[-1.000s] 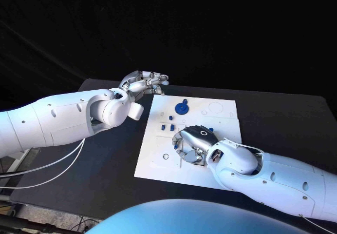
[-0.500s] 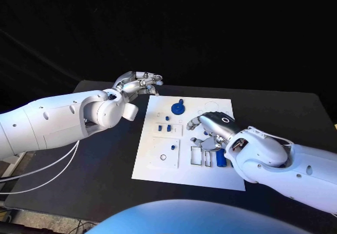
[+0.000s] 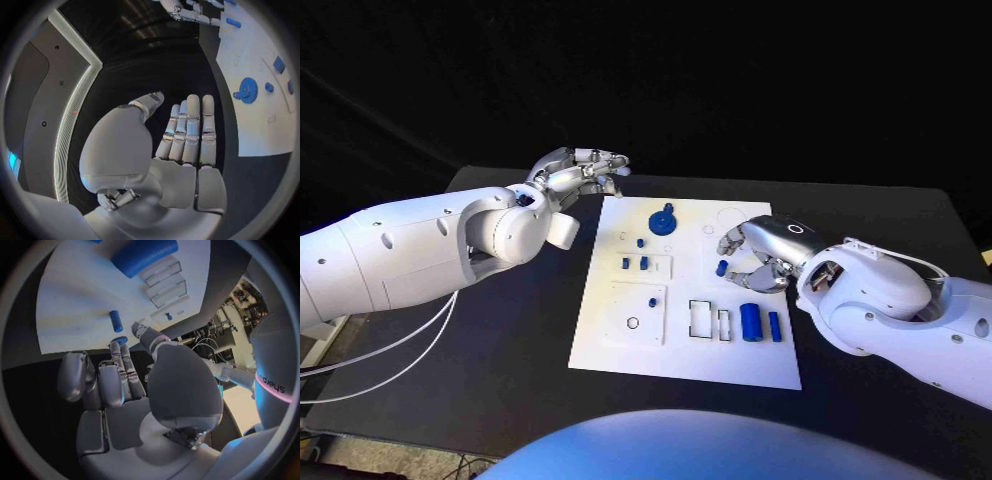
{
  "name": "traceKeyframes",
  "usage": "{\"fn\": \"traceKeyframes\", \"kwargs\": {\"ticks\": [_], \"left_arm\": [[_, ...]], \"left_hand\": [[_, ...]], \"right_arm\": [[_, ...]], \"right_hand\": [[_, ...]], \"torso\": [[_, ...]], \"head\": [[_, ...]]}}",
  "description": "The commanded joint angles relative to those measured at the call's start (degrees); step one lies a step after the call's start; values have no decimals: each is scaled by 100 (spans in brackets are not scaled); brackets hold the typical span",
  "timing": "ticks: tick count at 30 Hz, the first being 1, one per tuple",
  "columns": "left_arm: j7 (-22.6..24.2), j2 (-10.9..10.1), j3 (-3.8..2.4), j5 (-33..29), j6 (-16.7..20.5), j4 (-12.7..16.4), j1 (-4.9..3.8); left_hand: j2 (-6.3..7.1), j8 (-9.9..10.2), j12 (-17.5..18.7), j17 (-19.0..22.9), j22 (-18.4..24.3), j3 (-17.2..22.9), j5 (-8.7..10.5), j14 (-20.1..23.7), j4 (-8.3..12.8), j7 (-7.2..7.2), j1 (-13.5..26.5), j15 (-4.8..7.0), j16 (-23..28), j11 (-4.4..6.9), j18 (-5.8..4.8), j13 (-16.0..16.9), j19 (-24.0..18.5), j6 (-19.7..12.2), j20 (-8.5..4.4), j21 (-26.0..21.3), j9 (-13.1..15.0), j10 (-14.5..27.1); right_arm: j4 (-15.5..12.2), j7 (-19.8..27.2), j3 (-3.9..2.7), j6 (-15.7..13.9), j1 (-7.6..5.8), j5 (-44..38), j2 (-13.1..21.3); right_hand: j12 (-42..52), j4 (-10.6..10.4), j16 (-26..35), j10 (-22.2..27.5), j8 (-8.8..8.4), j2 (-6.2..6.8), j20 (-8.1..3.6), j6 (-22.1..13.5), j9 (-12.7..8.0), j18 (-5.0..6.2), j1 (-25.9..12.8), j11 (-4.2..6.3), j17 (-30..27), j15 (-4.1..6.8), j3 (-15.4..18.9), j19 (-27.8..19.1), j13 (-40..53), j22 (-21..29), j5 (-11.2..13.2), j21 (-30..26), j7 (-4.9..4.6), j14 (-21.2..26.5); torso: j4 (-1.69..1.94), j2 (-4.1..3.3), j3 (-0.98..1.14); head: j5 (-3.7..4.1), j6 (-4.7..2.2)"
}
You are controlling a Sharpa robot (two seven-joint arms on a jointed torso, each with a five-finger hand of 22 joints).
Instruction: Assemble the parts on the task board
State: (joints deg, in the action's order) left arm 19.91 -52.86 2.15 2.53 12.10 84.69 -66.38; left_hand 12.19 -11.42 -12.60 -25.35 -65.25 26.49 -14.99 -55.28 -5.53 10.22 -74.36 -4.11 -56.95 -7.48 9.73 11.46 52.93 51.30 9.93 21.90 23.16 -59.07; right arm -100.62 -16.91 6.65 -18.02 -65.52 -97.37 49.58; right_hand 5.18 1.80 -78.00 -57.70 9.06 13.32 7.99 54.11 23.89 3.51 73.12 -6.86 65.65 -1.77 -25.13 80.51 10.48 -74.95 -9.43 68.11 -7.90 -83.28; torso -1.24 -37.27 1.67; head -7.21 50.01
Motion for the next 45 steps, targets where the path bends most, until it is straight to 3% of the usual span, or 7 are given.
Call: {"fn": "traceKeyframes", "kwargs": {"ticks": [1, 13, 24, 29, 39, 45], "left_arm": [[12, 15, -6, 27, -127, 4, 1], [1, 8, -6, 29, -135, 6, 2], [-16, 5, -6, 30, -149, 10, 1], [-24, 6, -6, 30, -158, 11, 1], [-42, -2, -6, 31, -163, 12, 1], [-51, -2, -6, 32, -159, 10, 1]], "left_hand": [[-30, -39, -9, 9, 5, -6, 34, 22, 30, 17, -31, 26, 20, -1, 60, -5, 32, -37, 7, -19, -9, 39], [-32, -42, -11, 11, 10, -6, 35, 23, 30, 18, -31, 25, 22, -2, 60, -7, 33, -38, 8, -22, -10, 42], [-34, -44, -13, 13, 13, -7, 36, 24, 27, 19, -27, 24, 23, -3, 60, -7, 33, -38, 8, -24, -11, 44], [-34, -44, -13, 13, 13, -7, 36, 24, 27, 19, -27, 24, 23, -3, 60, -7, 33, -38, 8, -24, -11, 44], [-40, -46, -19, 16, 20, -8, 36, 24, 24, 20, -23, 23, 24, -3, 60, -8, 34, -41, 9, -28, -12, 44], [-44, -48, -20, 17, 22, -7, 36, 24, 22, 20, -23, 22, 25, -3, 60, -9, 35, -41, 10, -29, -13, 44]], "right_arm": [[88, -76, -1, 459, -10, -27, -47], [459, -17, 9, 474, -8, -25, -315], [744, 43, 27, 480, 24, 18, -555], [852, 45, 39, 569, 56, 26, -639], [914, 24, 49, 629, 81, 35, -659], [884, 12, 51, 364, 91, 34, -654]], "right_hand": [[36, -10, 4, 28, -34, -43, -3, 28, -13, 95, 90, 9, 8, -31, 40, -30, -7, -903, 23, -4, 47, -1], [159, -157, -125, -235, -1, -169, -64, 237, -115, 37, 139, 91, 164, 47, -277, 146, -26, -990, 123, 299, -18, -122], [152, -261, -197, -453, 19, -132, -104, 340, -178, -3, 68, 132, 276, 84, -676, 253, -66, -1044, 306, 493, -39, -195], [180, -282, -231, -801, 105, -89, -151, 474, -157, -48, 29, 191, 331, 136, -977, 361, -50, -1107, 346, 724, -22, -224], [244, -247, -266, -1206, 270, -108, -225, 697, -47, -83, 41, 302, 388, 222, -1152, 436, 40, -1156, 413, 906, 57, -246], [299, -201, -286, -1446, 437, -216, -303, 880, 99, -107, 91, 406, 429, 310, -1202, 486, 154, -1187, 461, 1029, 159, -261]], "torso": [[19, -4, -10], [11, -12, -6], [13, -9, -4], [11, -7, -5], [0, -5, -6], [9, -1, -8]], "head": [[10, -1], [0, -1], [-7, -1], [-13, -1], [-23, -1], [-10, -1]]}}
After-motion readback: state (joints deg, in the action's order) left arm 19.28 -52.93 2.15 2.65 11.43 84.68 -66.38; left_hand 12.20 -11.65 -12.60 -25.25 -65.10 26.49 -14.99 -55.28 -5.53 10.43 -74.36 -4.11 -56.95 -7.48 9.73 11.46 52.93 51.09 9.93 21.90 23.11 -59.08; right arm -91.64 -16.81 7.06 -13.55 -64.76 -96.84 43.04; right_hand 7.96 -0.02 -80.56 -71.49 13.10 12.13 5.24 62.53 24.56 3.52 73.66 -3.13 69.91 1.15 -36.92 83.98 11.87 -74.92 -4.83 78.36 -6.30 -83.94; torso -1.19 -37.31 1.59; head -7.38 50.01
